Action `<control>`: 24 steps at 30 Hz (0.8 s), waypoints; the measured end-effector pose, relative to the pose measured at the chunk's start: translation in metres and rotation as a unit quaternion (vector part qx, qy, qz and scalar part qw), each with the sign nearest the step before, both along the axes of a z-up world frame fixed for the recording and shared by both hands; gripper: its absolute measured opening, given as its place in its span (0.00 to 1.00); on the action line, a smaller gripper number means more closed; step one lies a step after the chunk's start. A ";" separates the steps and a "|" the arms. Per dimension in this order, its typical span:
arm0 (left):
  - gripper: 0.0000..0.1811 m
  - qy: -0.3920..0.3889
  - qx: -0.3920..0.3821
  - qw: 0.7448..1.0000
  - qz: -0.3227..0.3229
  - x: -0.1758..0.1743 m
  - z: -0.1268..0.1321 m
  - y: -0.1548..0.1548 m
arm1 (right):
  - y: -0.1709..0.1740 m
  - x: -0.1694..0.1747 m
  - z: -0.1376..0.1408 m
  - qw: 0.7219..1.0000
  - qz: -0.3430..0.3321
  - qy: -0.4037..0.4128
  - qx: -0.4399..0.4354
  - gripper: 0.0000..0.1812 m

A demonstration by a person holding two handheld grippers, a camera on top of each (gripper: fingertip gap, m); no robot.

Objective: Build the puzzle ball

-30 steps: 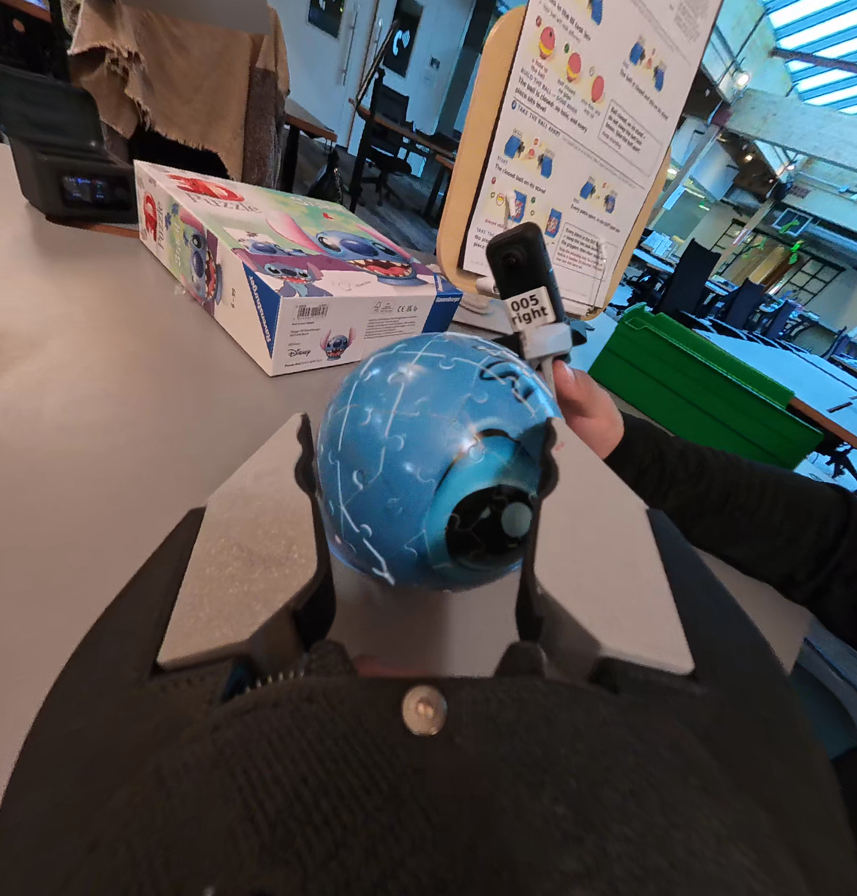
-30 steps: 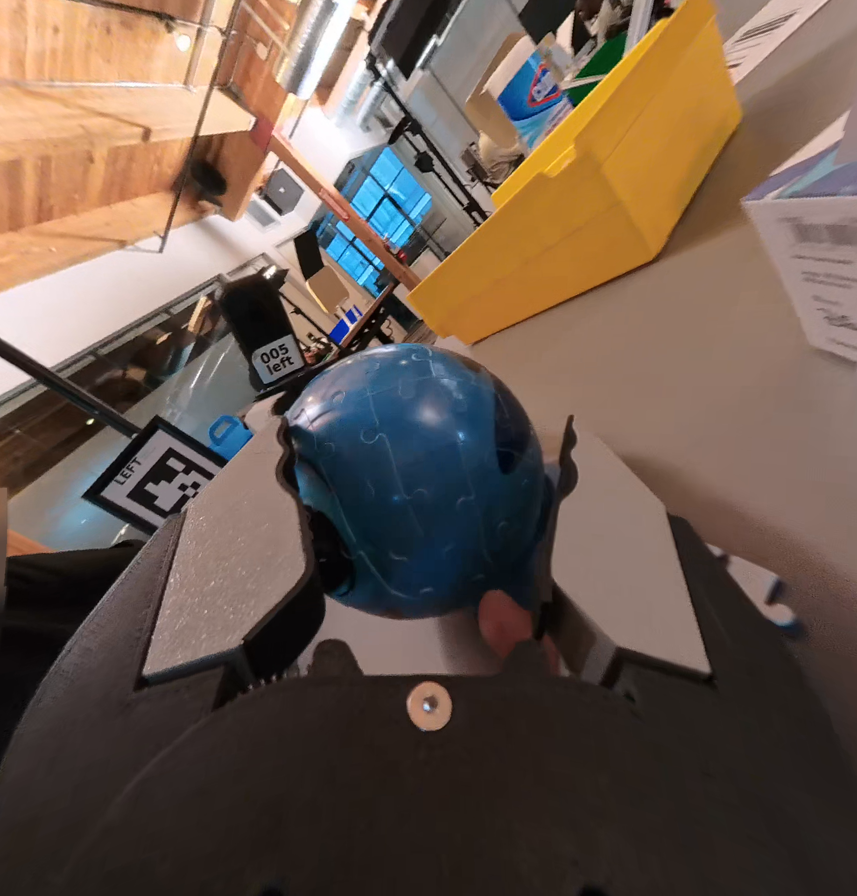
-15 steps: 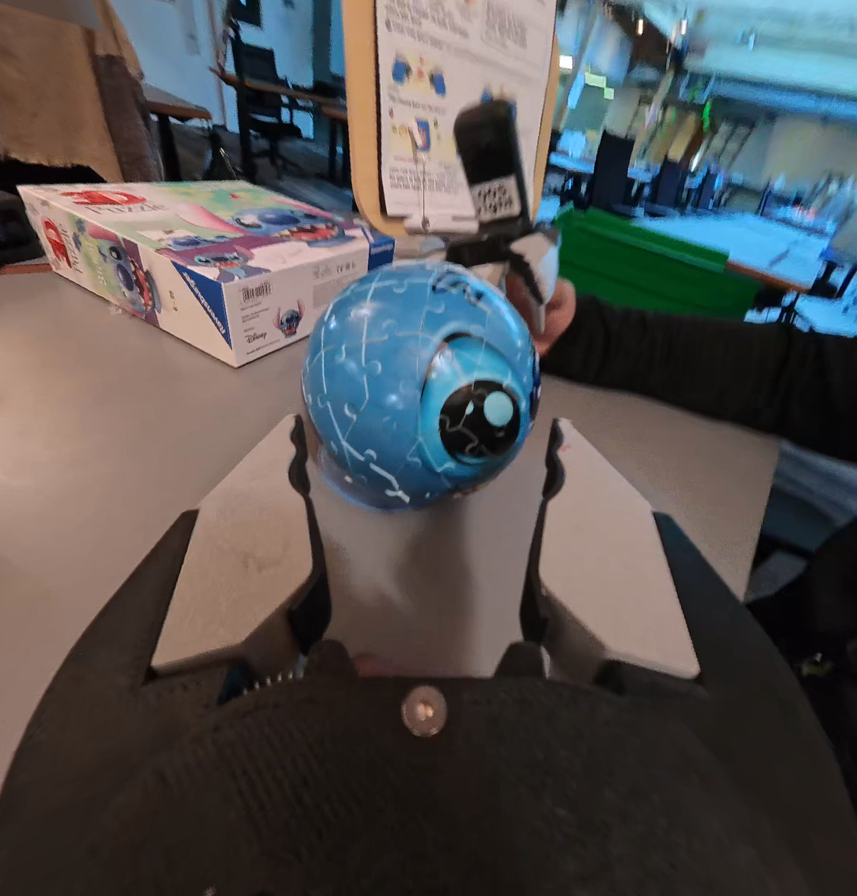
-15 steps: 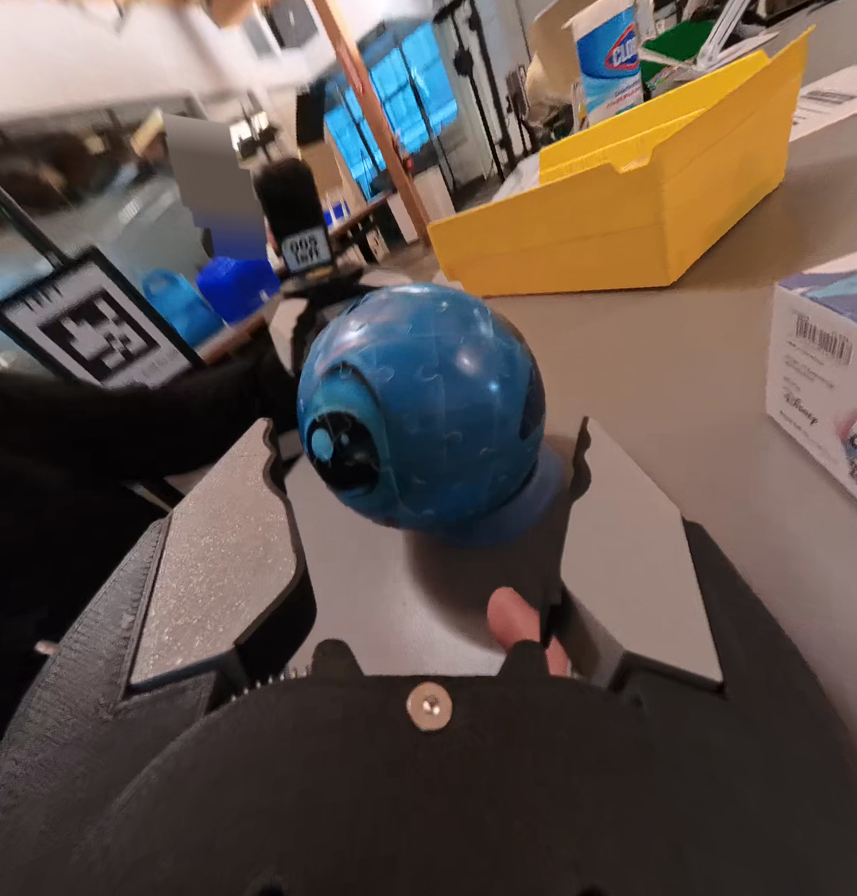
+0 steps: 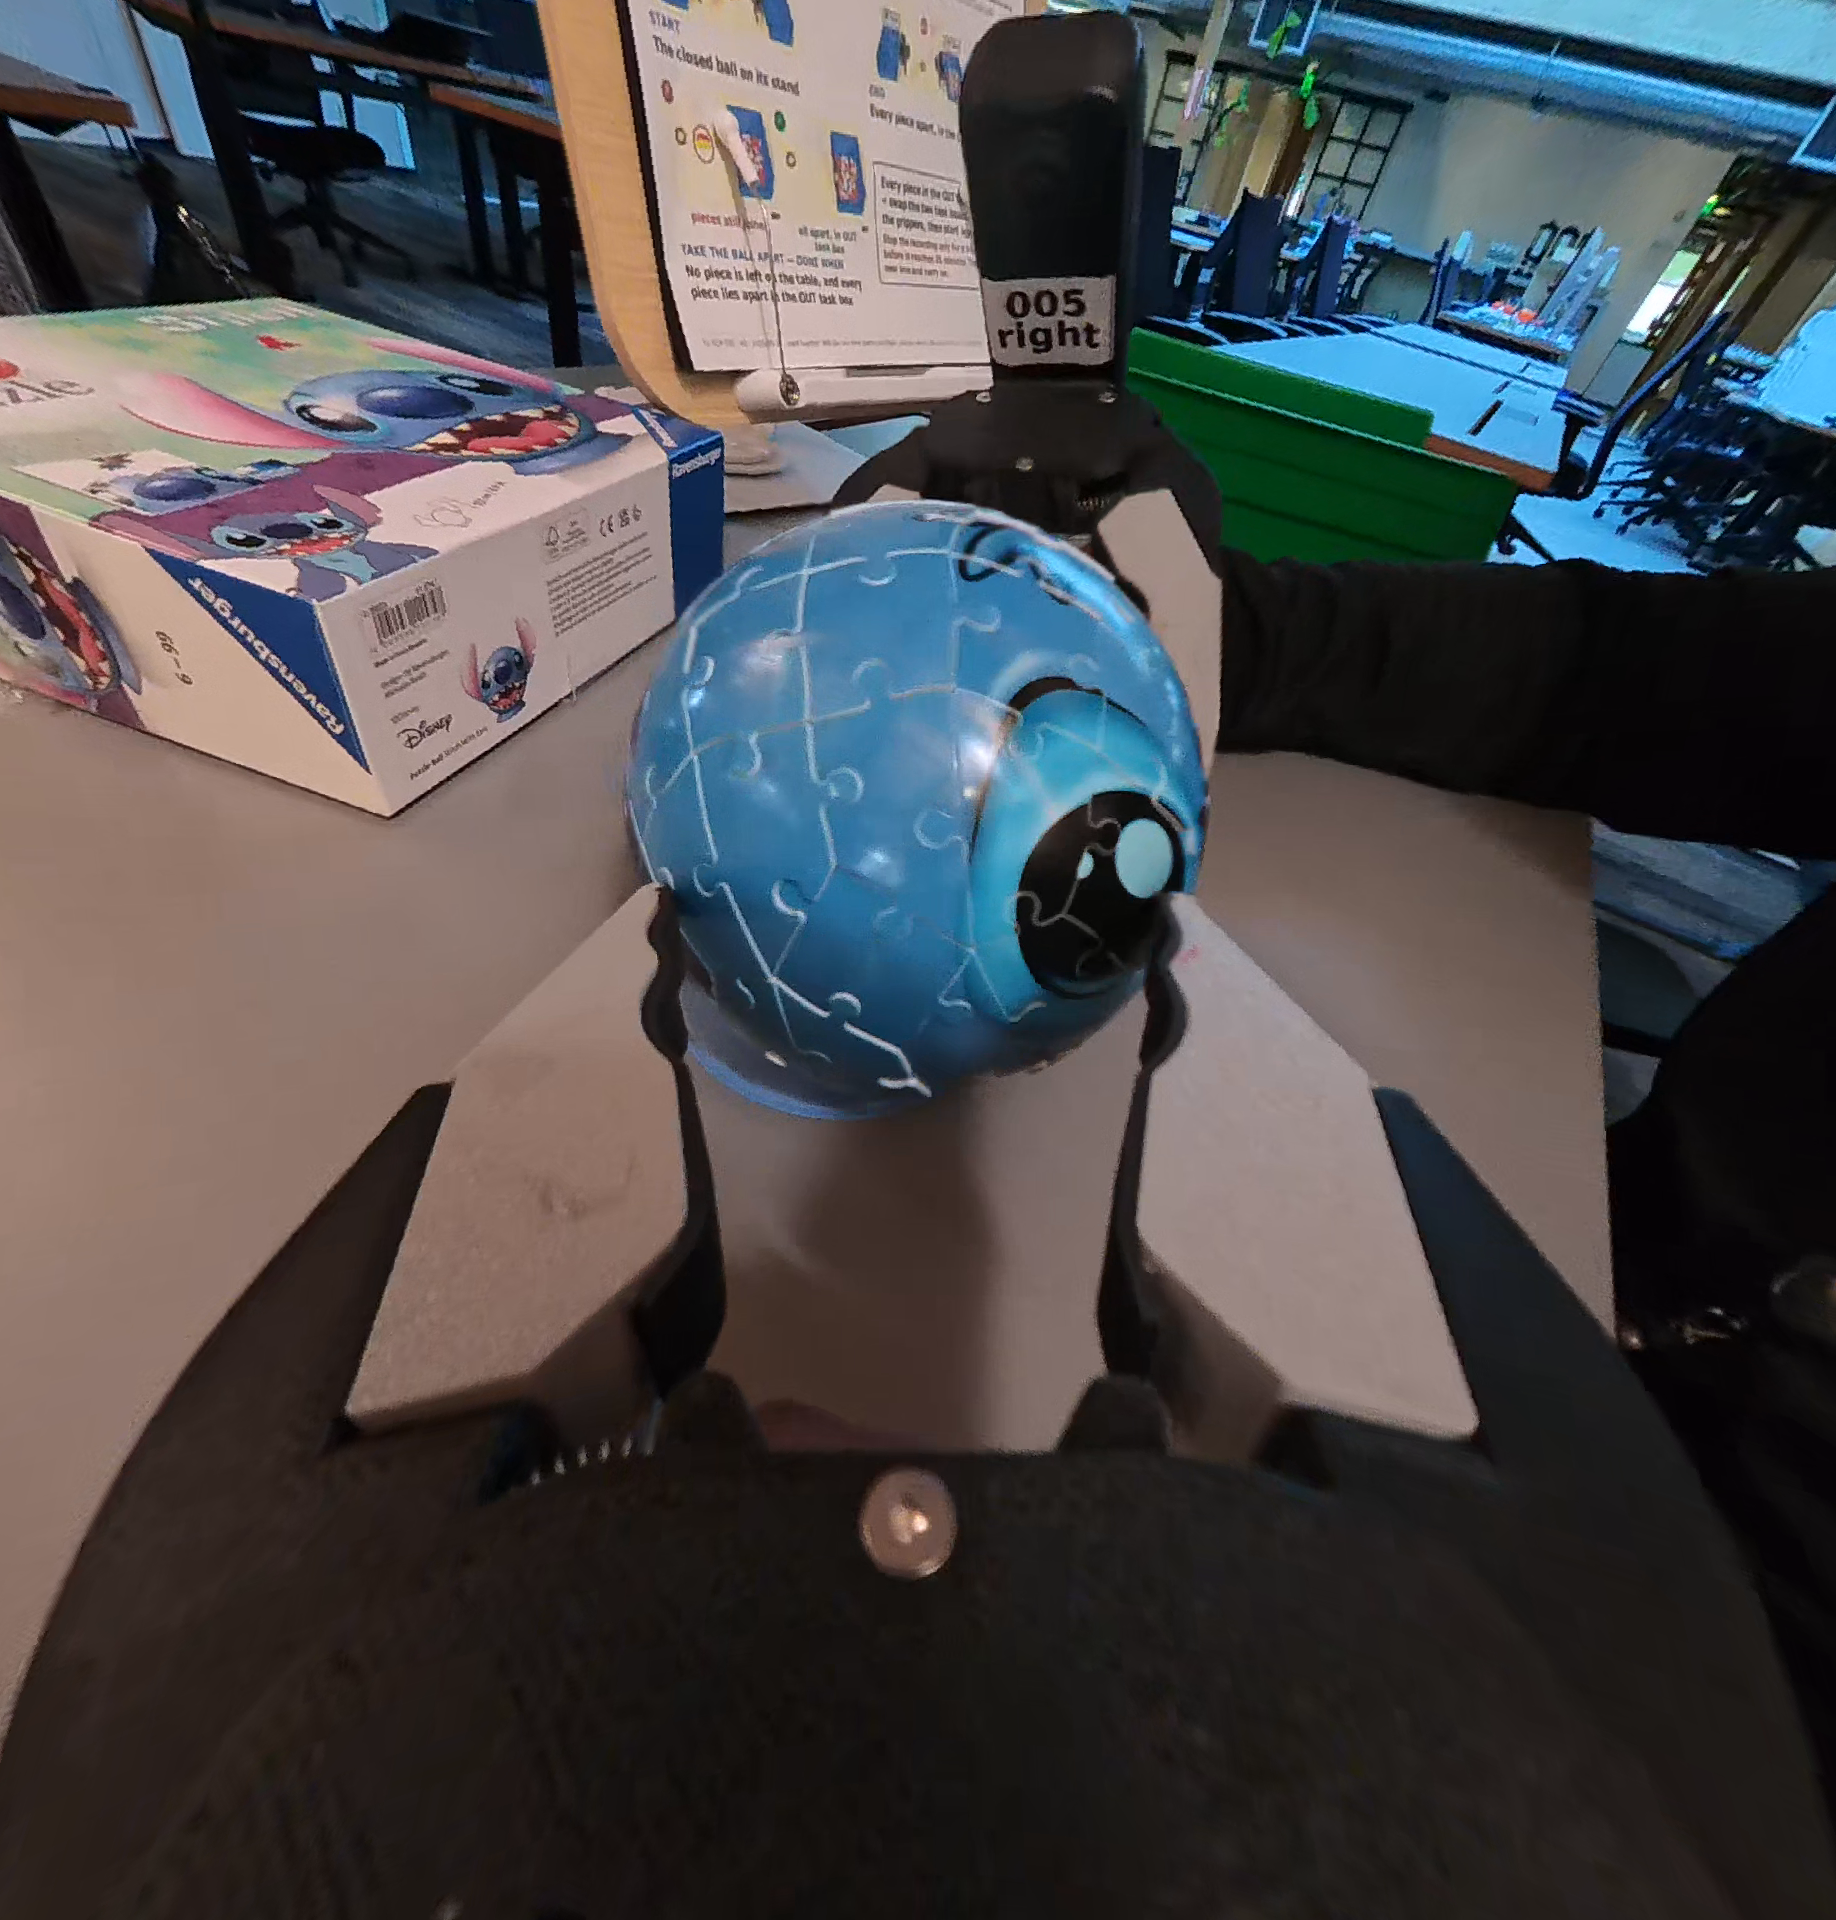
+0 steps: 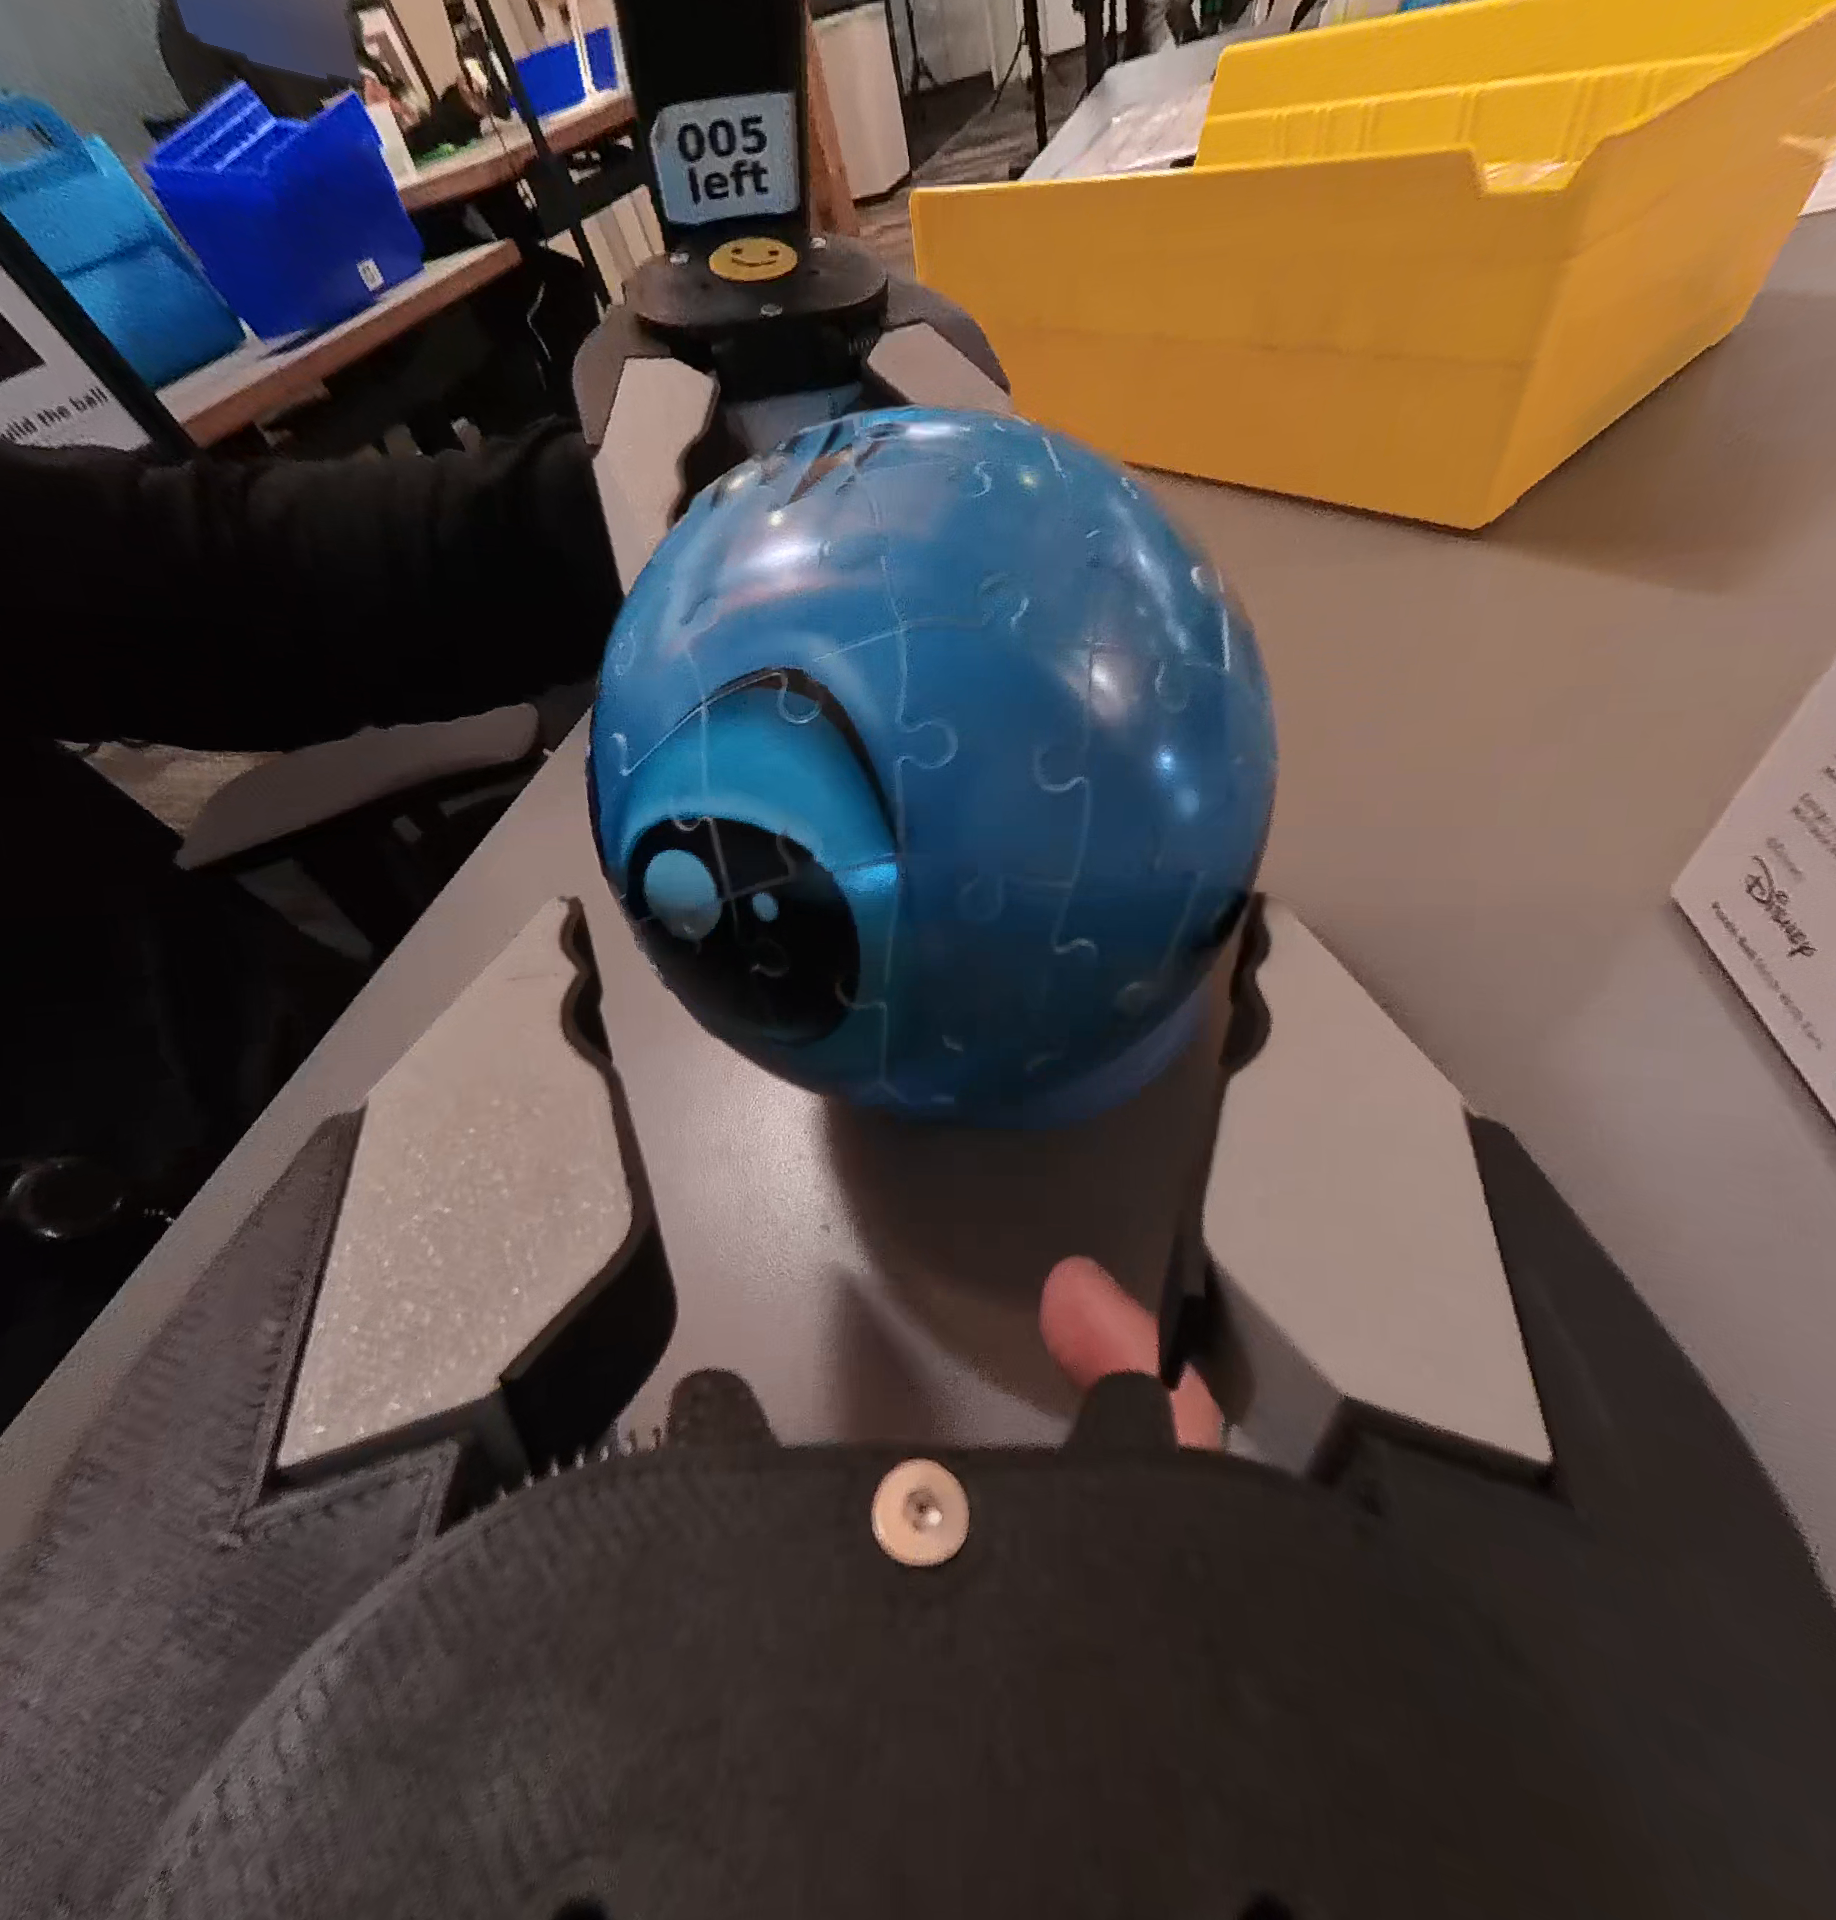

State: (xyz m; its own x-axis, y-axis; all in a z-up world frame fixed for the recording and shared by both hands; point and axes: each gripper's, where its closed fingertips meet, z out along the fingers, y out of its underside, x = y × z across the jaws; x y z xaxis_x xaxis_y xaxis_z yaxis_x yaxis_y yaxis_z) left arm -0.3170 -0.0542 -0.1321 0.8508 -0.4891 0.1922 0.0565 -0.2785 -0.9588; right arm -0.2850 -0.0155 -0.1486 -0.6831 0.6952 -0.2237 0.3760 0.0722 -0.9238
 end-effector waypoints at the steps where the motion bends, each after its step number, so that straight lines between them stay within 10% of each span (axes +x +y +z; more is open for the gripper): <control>1: 0.49 -0.004 -0.002 1.000 0.000 0.000 0.000 0.001 | 0.000 -0.002 -0.001 1.000 -0.004 -0.001 0.002 0.65; 24: 0.51 -0.212 -0.051 0.970 0.112 -0.021 0.004 -0.003 | -0.008 -0.048 0.028 0.986 -0.035 -0.094 -0.134 0.69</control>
